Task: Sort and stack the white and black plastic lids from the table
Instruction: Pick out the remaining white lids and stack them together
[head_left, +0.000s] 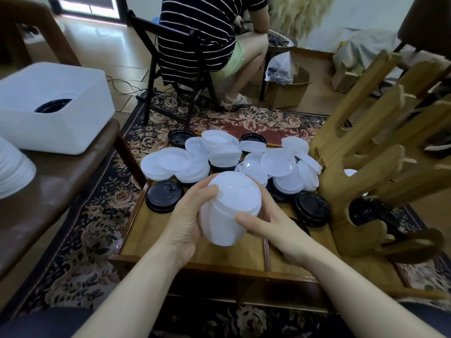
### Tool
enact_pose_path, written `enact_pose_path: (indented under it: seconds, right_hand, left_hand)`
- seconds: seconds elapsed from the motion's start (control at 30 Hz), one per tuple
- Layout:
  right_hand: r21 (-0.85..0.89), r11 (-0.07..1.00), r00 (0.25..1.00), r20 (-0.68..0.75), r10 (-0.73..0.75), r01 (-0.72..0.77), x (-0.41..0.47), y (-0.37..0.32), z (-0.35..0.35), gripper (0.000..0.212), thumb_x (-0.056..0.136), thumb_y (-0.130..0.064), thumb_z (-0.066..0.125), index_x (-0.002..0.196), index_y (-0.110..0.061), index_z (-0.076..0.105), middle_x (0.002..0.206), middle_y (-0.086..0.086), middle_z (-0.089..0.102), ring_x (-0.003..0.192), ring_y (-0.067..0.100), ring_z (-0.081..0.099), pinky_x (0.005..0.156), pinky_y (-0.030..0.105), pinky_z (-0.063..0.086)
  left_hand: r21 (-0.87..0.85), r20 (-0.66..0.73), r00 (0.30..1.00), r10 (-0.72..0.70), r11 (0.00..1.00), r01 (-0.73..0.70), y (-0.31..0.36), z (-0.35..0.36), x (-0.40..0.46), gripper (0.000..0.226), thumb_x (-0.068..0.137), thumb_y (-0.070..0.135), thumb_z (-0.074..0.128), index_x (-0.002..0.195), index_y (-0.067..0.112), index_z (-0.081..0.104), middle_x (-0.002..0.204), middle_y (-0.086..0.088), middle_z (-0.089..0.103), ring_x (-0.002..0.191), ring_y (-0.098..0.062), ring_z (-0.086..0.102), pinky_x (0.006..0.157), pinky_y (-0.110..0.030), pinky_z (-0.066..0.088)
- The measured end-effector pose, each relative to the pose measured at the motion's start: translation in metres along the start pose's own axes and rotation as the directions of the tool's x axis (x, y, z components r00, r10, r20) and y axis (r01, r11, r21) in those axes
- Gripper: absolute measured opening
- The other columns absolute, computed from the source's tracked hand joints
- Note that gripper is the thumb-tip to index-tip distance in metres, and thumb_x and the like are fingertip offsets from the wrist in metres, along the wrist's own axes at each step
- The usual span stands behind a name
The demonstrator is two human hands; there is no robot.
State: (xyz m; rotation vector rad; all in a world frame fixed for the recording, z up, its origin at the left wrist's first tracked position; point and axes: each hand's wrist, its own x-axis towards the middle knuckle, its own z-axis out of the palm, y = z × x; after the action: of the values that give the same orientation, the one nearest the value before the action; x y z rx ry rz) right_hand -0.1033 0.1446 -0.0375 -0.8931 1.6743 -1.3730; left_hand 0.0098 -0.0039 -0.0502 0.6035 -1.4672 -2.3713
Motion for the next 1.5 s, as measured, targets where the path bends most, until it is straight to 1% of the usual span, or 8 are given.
enact_pose_path:
  seconds: [0.3,0.53,0.67,0.87,1.0,1.13,1.33,1.5]
  right_hand:
    - [-0.004,1.000,1.000,-0.023,0.003,-0.003,-0.001,0.009,-0.012,0.084,0.072,-0.040,0.079,0.144,-0.045,0.036,0.139,-0.019,0.053,0.129,0.004,0.051,0.105,0.033,0.045]
    - [-0.018,0.999,0.998,-0.054,-0.037,0.036,0.003,0.010,-0.015,0.083,0.075,-0.036,0.080,0.145,-0.042,0.036,0.143,-0.015,0.051,0.134,0.008,0.046,0.110,0.038,0.041]
    - [-0.029,0.999,0.998,-0.053,-0.031,0.030,0.005,0.015,-0.010,0.079,0.079,-0.031,0.078,0.145,-0.043,0.035,0.141,-0.015,0.052,0.133,0.008,0.047,0.110,0.040,0.042]
    - [-0.074,0.997,1.000,0.014,-0.025,0.026,0.010,0.013,-0.016,0.074,0.082,-0.034,0.076,0.141,-0.052,0.036,0.141,-0.020,0.050,0.135,0.004,0.043,0.109,0.040,0.041]
    - [-0.172,0.985,0.968,-0.248,-0.024,-0.020,0.030,0.006,-0.035,0.068,0.079,-0.050,0.074,0.140,-0.044,0.045,0.142,-0.018,0.049,0.129,-0.003,0.046,0.111,0.037,0.041]
    - [-0.637,0.762,0.934,-0.330,-0.134,-0.116,0.066,0.011,-0.065,0.069,0.087,-0.037,0.072,0.146,-0.022,0.040,0.144,-0.003,0.044,0.139,0.015,0.032,0.112,0.031,0.029]
    - [-0.798,0.552,0.967,-0.248,0.065,-0.241,0.101,0.022,-0.074,0.092,0.082,-0.055,0.070,0.154,-0.019,0.024,0.158,0.005,0.029,0.150,0.024,0.010,0.118,0.046,0.018]
    - [-0.813,0.531,0.954,-0.298,-0.027,-0.239,0.100,0.030,-0.076,0.085,0.079,-0.053,0.073,0.149,-0.024,0.034,0.149,0.004,0.040,0.143,0.024,0.024,0.115,0.041,0.019]
  left_hand:
    - [0.162,0.031,0.980,-0.196,0.969,0.189,-0.005,0.001,-0.008,0.071,0.062,0.075,0.062,0.129,0.053,0.058,0.132,0.015,0.065,0.122,-0.018,0.061,0.091,-0.044,0.056]
    - [-0.009,-0.065,0.975,-0.212,0.977,0.212,-0.007,0.007,-0.011,0.083,0.065,0.068,0.077,0.137,0.032,0.057,0.128,0.007,0.069,0.117,-0.016,0.066,0.090,-0.033,0.056]
    - [-0.003,-0.074,0.964,-0.256,0.966,0.257,-0.008,0.007,-0.013,0.063,0.066,0.065,0.075,0.122,0.039,0.067,0.120,0.004,0.072,0.108,-0.022,0.070,0.081,-0.044,0.061]
    - [-0.008,-0.136,0.982,-0.132,0.991,0.132,-0.006,0.006,-0.009,0.074,0.048,0.056,0.076,0.120,0.044,0.067,0.124,0.001,0.068,0.110,-0.027,0.066,0.070,-0.038,0.061]
    - [-0.084,-0.238,0.964,-0.117,0.991,0.100,-0.004,-0.004,-0.001,0.056,0.058,0.042,0.071,0.114,0.042,0.070,0.125,-0.001,0.066,0.111,-0.029,0.064,0.066,-0.038,0.061]
    - [-0.074,-0.222,0.968,-0.118,0.992,0.104,-0.002,-0.007,0.002,0.057,0.058,0.043,0.072,0.115,0.043,0.070,0.125,0.001,0.065,0.111,-0.028,0.064,0.067,-0.036,0.060]
    - [-0.051,-0.149,0.981,-0.128,0.991,0.121,-0.002,-0.011,0.001,0.075,0.043,0.053,0.077,0.117,0.043,0.070,0.123,0.000,0.068,0.108,-0.028,0.066,0.073,-0.041,0.062]
    - [-0.033,-0.146,0.981,-0.131,0.991,0.127,-0.001,-0.010,0.002,0.079,0.042,0.053,0.078,0.120,0.044,0.068,0.123,0.006,0.067,0.111,-0.025,0.065,0.071,-0.039,0.062]
